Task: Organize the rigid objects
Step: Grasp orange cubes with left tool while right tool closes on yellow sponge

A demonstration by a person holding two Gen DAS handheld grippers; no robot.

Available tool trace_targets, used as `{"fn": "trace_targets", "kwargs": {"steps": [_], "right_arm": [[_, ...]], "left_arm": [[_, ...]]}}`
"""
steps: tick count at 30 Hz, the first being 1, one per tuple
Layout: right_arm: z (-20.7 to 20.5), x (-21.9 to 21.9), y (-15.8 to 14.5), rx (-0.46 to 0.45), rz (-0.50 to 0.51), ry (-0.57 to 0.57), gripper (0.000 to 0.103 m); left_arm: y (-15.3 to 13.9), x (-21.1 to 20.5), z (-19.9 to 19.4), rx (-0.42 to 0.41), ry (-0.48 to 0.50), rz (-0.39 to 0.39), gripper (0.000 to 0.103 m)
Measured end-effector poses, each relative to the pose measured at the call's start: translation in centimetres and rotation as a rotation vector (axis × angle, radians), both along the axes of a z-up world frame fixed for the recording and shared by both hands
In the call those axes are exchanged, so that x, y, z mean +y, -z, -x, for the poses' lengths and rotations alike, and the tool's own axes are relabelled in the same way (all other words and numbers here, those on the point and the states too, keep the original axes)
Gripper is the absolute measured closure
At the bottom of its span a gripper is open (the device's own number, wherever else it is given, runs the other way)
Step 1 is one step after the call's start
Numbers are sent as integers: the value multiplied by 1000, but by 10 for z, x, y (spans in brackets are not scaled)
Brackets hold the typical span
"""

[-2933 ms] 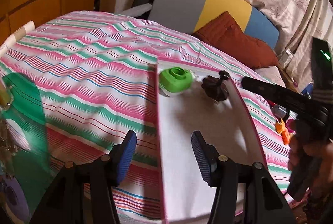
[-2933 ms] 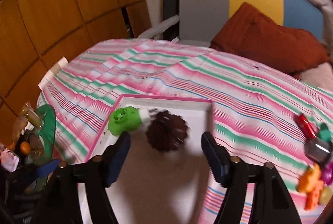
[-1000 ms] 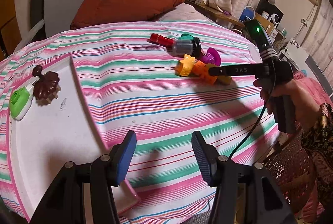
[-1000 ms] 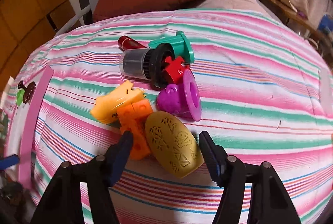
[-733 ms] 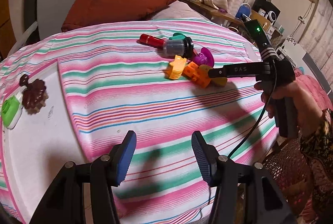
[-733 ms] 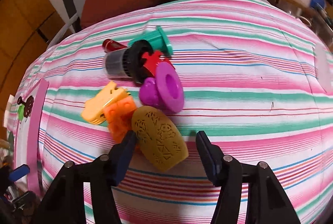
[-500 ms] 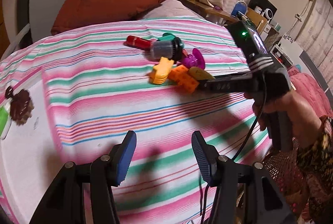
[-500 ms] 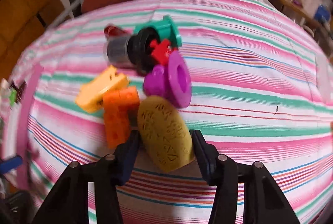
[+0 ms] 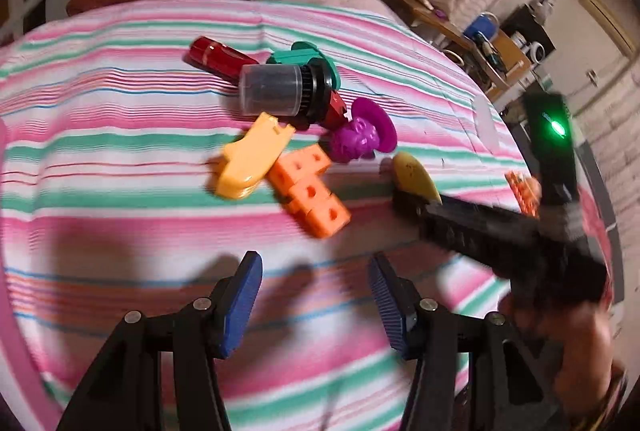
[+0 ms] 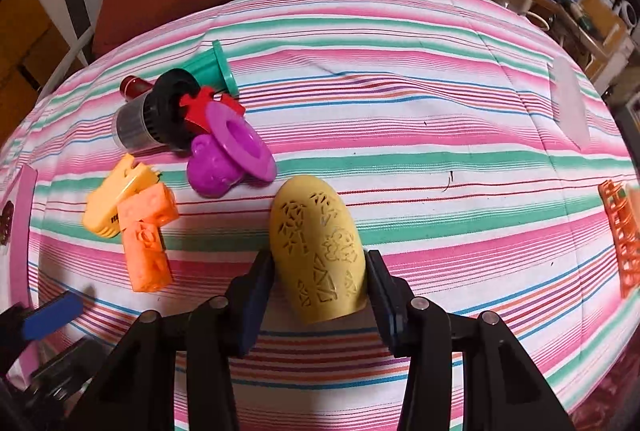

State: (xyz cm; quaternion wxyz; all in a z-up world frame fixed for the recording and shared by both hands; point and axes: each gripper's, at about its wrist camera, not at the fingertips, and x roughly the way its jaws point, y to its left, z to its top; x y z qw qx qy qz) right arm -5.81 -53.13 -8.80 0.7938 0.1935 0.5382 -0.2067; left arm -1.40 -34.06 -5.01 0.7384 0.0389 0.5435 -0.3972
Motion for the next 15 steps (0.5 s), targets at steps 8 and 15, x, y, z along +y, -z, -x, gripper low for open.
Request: {"fn": "trace_targets", "kwargs": {"steps": [8,15], "right_arm": [[5,-17,2,-6,-12,7,56],[10,-15,0,-12,-21,13,56]], "left_arm": [[15,-38,-22,-51,-54,-76,47],[18,-43,-18,-207,23,-114,59]]}}
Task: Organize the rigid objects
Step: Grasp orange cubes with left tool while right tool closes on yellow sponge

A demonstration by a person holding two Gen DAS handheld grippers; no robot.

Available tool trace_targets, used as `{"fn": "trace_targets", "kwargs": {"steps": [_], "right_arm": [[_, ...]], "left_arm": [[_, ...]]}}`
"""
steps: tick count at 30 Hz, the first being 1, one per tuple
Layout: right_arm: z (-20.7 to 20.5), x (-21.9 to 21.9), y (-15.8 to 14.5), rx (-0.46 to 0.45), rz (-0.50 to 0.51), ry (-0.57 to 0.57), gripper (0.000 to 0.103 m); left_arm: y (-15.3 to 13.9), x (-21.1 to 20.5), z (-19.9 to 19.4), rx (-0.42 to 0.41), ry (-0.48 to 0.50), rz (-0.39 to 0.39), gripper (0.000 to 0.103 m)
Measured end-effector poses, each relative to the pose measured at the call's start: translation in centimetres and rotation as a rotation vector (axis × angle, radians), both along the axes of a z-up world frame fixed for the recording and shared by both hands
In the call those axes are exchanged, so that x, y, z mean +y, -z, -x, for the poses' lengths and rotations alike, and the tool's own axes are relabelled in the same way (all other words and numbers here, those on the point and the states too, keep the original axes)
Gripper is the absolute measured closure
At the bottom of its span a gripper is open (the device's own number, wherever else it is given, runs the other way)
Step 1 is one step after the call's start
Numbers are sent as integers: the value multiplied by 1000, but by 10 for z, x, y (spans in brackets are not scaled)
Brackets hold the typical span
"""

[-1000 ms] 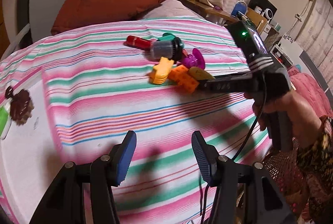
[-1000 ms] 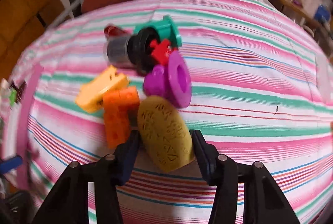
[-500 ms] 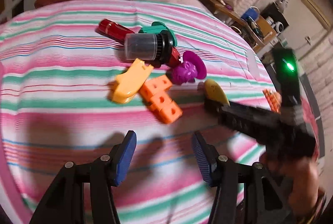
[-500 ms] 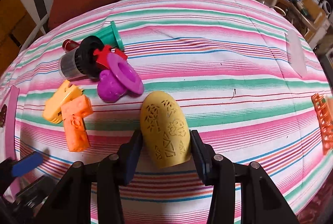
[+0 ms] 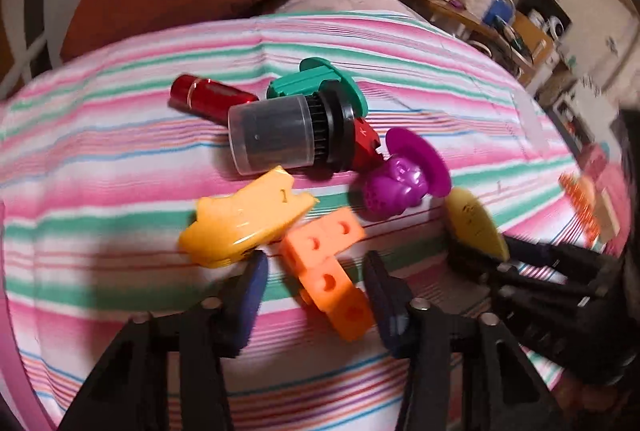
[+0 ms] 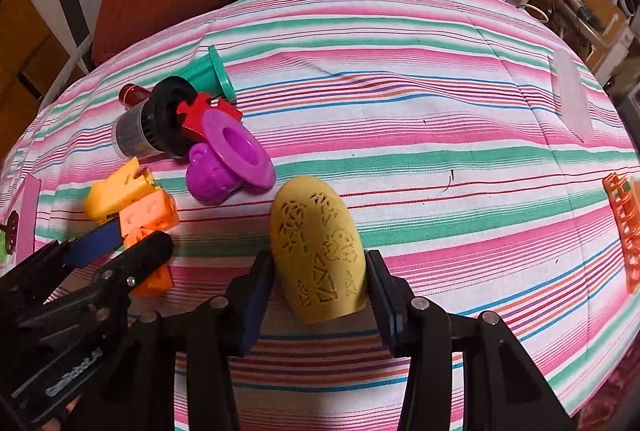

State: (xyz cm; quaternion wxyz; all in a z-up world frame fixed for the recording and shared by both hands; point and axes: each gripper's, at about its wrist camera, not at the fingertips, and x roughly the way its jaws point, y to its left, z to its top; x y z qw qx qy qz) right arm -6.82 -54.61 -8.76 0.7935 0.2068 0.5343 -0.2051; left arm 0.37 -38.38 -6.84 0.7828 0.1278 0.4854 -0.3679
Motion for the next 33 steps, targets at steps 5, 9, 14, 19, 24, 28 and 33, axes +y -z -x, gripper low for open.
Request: {"fn": "trace_targets", "kwargs": {"steps": [5,9,14,19,24,28,33], "right_arm": [[-1,1,-1,-18,-7,-8,56],[-1,5,-2,-45,-25,-24,57],[-2,14,-3,-59,-26,-61,58],[-1,25,-4,-92,-82,-98,58],[-5,48,-9,-128,-107,-184,58],[-9,61,-8,-113,-86,-231,58],[-11,67,-6,-103,-62,-244,58]], "left_arm": [[0,11,5,-53,53,-5,66],[-1,27,6,-42,60,9,77],[-2,52,17,-67,71,30,77],[-2,72,25,-74,85,44,77],[-4,103,28,-31,40,93,77],[-8,126,26,22,-7,132,78],[-13,159,28,15,-41,167,78]]}}
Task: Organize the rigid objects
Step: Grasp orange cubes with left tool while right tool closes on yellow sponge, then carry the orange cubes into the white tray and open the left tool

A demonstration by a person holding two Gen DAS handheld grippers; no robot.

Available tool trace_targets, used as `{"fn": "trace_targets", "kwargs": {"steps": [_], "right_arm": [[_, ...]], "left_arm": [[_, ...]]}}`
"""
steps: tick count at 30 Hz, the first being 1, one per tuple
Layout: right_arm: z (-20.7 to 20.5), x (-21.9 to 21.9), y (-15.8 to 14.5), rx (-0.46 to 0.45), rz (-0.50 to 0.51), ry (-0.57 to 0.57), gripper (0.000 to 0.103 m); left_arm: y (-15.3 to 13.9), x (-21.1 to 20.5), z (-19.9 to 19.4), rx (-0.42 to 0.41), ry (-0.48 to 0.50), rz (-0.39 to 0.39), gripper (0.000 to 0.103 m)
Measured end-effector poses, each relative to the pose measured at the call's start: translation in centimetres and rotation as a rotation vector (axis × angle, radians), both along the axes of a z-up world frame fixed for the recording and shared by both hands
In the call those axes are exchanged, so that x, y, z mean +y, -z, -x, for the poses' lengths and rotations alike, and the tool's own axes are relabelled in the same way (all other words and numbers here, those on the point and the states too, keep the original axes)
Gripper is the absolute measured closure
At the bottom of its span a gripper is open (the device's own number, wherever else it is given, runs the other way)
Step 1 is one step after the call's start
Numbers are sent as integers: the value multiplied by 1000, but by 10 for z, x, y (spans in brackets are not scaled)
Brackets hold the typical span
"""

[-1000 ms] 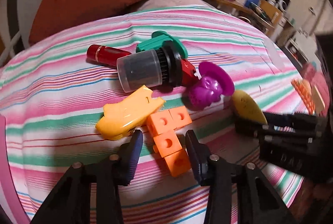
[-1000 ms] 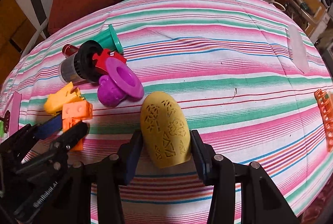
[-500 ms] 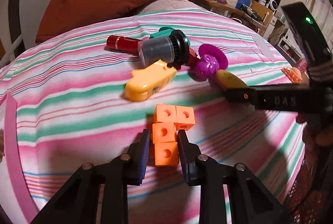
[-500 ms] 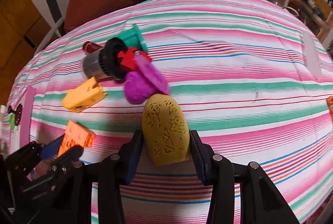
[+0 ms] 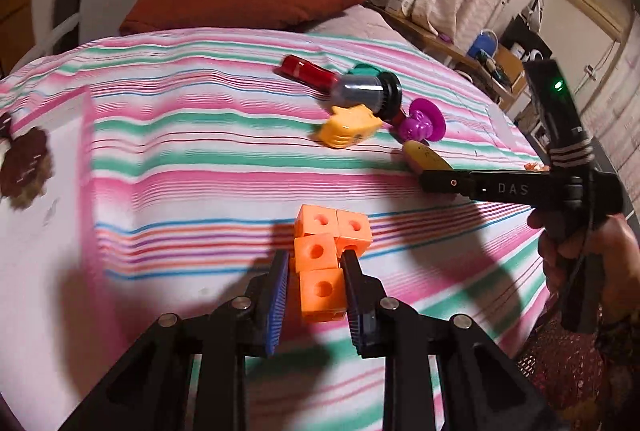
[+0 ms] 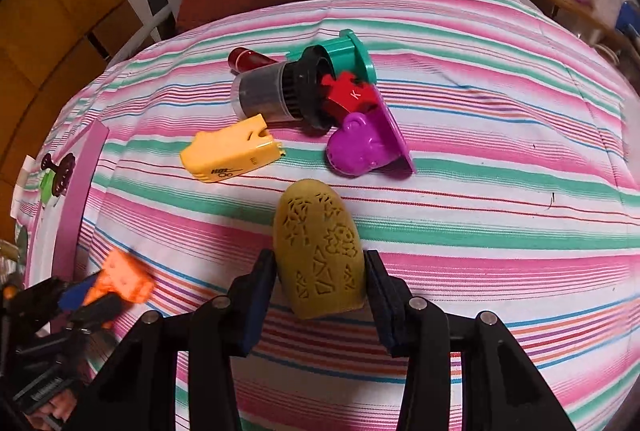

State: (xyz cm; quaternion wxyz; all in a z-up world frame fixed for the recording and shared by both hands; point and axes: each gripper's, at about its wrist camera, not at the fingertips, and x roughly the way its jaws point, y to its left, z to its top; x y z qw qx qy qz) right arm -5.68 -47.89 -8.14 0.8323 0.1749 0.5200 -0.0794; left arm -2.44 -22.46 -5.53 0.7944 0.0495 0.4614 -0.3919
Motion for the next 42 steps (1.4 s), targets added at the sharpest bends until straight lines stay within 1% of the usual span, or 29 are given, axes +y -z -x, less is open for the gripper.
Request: {"fn": "trace_targets", "kwargs": {"steps": [2,7,12,17,25,35,38,41,42], "right_arm": [[1,2,0,-2,1,-2,58],[1,-2,-1,-10,9,-13,58],[-2,3,-3,-26,25,-22,58],[-4,6,0,-11,19,-2,58],[-6,25,-1,-20,32,-14,58],[-6,41,-1,-27,21,-15,58],[-7,45,-1,-25,29,-10,58],[-6,44,-1,-27,22,-3,58],[-6,44,-1,-28,22,-1,58]], "left_arm": [[-4,13,1,0,-12,17,78],[-17,46,2,-37,-45,44,78],[-27,82,-4,-67,-120,64,78],[-32,120,-21,-90,-218,76,78],[-21,169,-62,-65,-402,39,78],[-9,198,-101,-63,-524,-52,78],[-4,206,-113,-11,-562,-53,78],[0,211,-117,11,-577,-51,77],[0,211,-118,12,-580,-55,70]]}}
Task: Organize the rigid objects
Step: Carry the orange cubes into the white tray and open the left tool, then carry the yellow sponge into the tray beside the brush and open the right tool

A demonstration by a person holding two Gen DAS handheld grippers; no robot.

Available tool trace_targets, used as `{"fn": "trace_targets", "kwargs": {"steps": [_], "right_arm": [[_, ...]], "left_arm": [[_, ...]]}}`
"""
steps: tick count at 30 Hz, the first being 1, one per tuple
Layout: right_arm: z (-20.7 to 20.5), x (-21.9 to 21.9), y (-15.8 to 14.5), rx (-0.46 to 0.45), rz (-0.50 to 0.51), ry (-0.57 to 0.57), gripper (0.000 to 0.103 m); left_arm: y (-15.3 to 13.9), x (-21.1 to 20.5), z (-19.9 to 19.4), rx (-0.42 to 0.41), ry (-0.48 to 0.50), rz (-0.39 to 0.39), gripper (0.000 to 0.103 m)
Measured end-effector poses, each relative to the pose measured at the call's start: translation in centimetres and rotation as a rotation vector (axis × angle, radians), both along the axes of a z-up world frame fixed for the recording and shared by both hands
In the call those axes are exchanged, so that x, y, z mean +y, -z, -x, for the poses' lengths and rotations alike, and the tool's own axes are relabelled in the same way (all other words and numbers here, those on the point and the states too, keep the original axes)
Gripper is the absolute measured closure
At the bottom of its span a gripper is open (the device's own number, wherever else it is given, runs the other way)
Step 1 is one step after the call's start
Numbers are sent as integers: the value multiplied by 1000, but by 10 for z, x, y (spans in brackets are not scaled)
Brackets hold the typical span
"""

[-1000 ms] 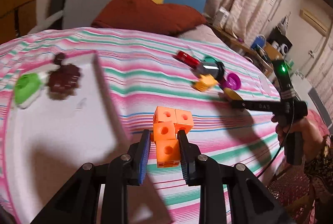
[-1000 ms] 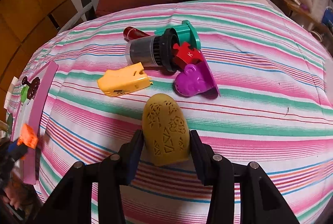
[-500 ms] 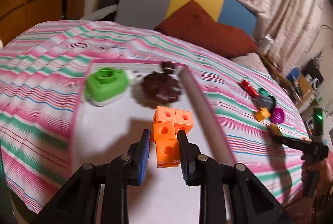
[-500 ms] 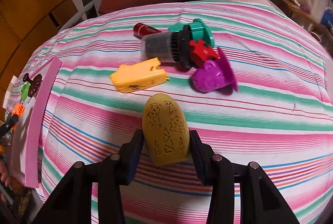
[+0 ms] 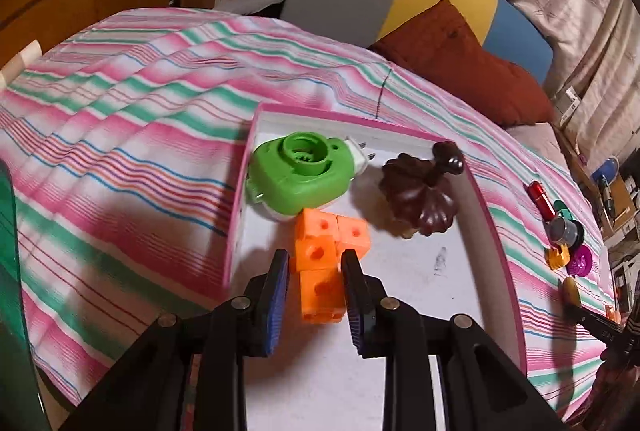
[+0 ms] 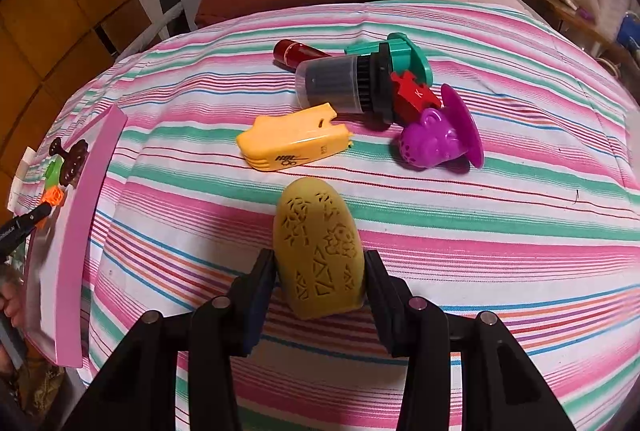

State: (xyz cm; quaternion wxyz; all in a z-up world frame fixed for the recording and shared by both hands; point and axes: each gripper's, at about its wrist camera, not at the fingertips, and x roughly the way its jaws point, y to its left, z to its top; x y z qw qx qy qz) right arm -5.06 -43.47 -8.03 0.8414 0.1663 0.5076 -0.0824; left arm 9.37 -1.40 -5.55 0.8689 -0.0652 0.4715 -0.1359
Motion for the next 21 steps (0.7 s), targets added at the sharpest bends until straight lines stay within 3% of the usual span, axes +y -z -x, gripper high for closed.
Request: {"fn": "trace_targets", "kwargs": {"steps": [1,4,15,21], "right_arm": [[1,0,0,-1,2,-1,58],[1,1,-1,-2,9,-1,58],[2,8,-9,-45,-10,9,58],[-3,35,-16,-98,-111,-14,58]], "left_arm": [[0,1,2,-5,-7,-6,63],[-5,6,11,-9,-18,25,60],[-19,2,45,-68,31,64,60],[-20,0,49,-53,65,91,60]]}}
